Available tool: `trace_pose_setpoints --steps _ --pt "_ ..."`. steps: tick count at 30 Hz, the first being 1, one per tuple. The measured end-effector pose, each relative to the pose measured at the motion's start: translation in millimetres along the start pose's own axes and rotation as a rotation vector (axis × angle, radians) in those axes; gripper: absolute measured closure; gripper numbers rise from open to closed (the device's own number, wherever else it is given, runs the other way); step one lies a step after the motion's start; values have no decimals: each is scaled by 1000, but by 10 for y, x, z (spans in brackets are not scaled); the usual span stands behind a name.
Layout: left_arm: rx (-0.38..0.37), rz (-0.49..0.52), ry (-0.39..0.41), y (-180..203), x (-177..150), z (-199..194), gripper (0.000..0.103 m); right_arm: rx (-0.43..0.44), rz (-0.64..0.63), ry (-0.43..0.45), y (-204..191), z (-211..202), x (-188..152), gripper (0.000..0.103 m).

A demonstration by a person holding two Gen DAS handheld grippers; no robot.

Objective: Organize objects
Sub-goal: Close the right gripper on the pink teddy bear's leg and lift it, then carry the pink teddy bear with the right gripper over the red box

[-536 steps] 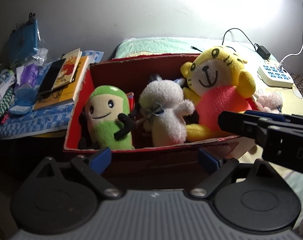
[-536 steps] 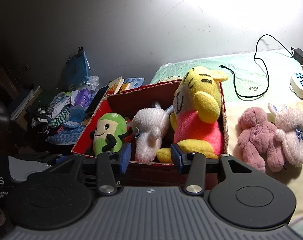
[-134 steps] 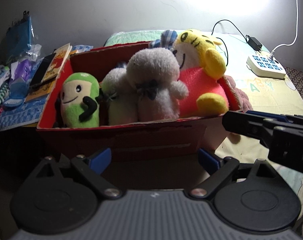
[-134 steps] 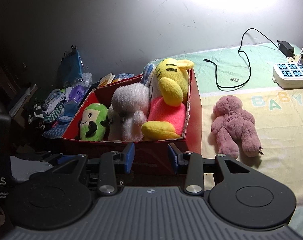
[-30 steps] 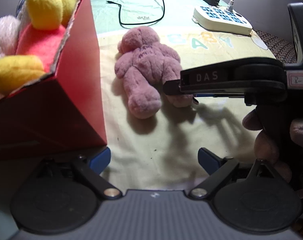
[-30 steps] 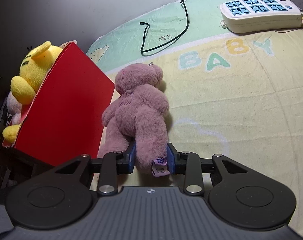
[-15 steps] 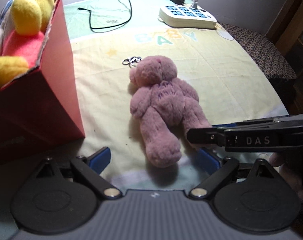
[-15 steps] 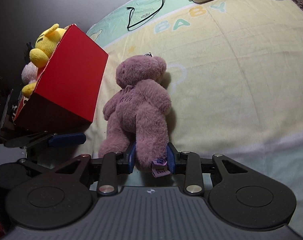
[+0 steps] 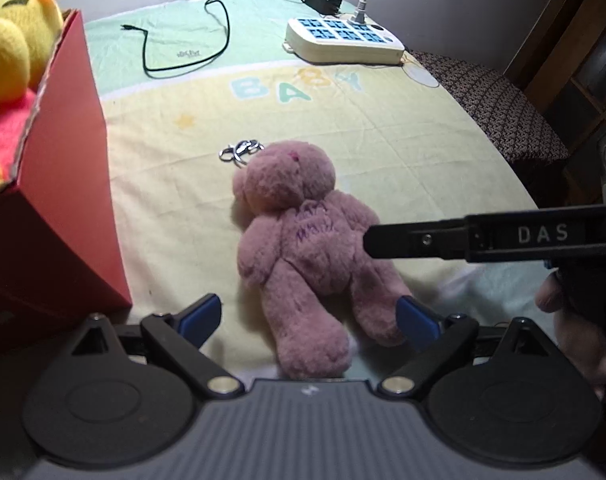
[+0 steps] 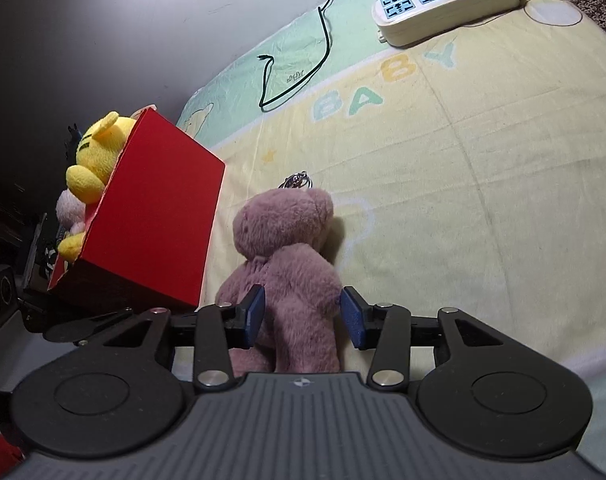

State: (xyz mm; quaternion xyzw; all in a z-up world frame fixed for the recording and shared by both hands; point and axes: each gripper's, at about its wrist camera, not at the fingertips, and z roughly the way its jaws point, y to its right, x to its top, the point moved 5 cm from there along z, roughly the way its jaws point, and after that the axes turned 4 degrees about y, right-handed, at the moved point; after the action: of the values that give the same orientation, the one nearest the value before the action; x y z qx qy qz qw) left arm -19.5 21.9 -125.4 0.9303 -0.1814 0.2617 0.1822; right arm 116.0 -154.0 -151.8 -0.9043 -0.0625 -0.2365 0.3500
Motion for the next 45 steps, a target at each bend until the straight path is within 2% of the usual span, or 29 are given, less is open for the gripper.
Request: trace_pose_setpoints --steps 3,6,11,17,21,27,36,45 --pt "-41 -12 -5 19 31 54 9 58 33 -23 6 129 29 51" --pt "-82 -25 -31 40 36 134 9 110 70 -39 -30 215 36 52" --pt "-55 -16 -32 20 66 200 9 159 37 -57 -207 340 43 60" --pt "-52 -44 -31 -99 106 223 12 151 18 -72 -269 376 59 61" --pt "-69 -56 -19 -122 108 198 18 149 21 -64 -258 291 28 63" --pt "-91 -42 -9 -57 95 149 22 135 32 -47 -248 117 -57 63" --pt "-118 -14 4 71 33 21 23 112 -35 -14 -392 -147 -167 64" --pt "-118 10 57 158 -10 -269 23 136 -113 25 -650 -349 -210 64"
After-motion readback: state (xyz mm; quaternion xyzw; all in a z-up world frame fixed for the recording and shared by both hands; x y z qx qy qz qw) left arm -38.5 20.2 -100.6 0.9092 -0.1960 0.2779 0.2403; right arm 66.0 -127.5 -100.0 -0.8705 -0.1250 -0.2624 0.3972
